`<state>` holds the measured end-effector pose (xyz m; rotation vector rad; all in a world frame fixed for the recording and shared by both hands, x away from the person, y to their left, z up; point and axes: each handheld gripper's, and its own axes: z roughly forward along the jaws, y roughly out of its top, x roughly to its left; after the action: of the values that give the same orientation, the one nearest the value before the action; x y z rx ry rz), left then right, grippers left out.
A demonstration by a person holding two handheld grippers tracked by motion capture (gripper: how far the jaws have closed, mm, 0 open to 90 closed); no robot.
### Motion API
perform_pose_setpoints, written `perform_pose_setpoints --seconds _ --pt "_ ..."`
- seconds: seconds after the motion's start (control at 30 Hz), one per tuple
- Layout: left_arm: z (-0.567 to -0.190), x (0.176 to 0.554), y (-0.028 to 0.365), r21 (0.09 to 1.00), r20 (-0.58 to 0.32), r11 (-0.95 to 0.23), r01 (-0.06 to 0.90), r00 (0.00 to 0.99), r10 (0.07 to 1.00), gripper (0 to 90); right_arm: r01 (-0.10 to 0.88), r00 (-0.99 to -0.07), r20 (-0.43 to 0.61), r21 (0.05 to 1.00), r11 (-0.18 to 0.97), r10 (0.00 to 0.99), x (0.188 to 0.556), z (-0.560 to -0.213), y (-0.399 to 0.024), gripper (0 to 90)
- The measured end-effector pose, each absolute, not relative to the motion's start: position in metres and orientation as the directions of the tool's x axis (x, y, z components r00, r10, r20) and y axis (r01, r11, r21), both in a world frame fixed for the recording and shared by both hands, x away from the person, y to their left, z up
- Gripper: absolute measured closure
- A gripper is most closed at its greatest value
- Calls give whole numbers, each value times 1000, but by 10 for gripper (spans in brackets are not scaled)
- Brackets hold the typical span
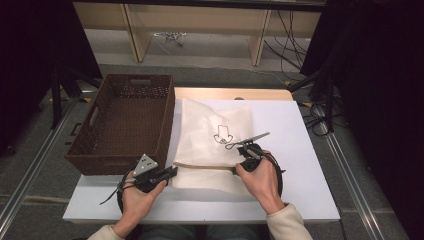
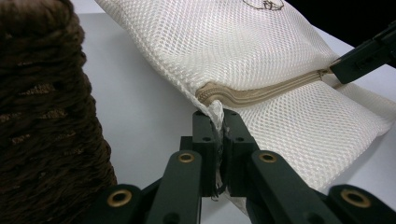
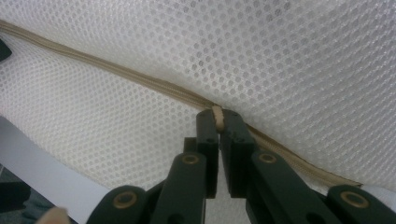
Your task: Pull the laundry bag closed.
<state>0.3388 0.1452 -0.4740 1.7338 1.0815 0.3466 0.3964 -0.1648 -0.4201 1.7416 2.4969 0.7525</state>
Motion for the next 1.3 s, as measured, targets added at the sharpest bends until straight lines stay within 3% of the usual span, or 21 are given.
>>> perform_pose_setpoints --seconds 0.37,0.43,0.47,0.6,0.7,0.73,0.9,0.97,1.1,1.27,1.3 --pt "-474 339 146 865 -247 -82 496 561 790 856 878 -388 241 392 276 890 396 -421 -169 877" --pt "-474 340 146 865 -248 -81 496 561 790 856 895 -353 249 372 247 902 395 -420 -168 877" --pt "-474 340 146 865 -248 -81 496 562 789 855 879 -386 244 391 274 890 396 -421 -171 876" --pt "-474 340 146 867 -240 -90 491 569 787 855 897 -347 259 371 239 901 394 -419 -170 877" --pt "-474 340 147 867 -239 -90 491 568 788 855 877 -388 241 395 275 890 396 -421 -174 877" --pt "-474 340 146 866 -243 -87 492 567 787 855 899 -345 253 366 240 904 395 -420 -172 876" --pt "-474 340 147 866 -238 -91 491 567 788 855 893 -353 250 378 245 902 395 -421 -174 876" --pt "-474 340 146 866 -240 -91 491 568 787 856 915 -311 266 343 212 913 393 -418 -173 877" --pt "-474 340 147 867 -238 -92 490 568 788 856 888 -359 245 385 250 900 394 -421 -176 876" --pt "-474 340 147 866 -239 -92 491 569 787 855 919 -301 267 337 203 916 392 -418 -173 877" --pt "-474 340 147 866 -238 -93 491 568 788 855 908 -328 253 352 229 910 393 -419 -176 877"
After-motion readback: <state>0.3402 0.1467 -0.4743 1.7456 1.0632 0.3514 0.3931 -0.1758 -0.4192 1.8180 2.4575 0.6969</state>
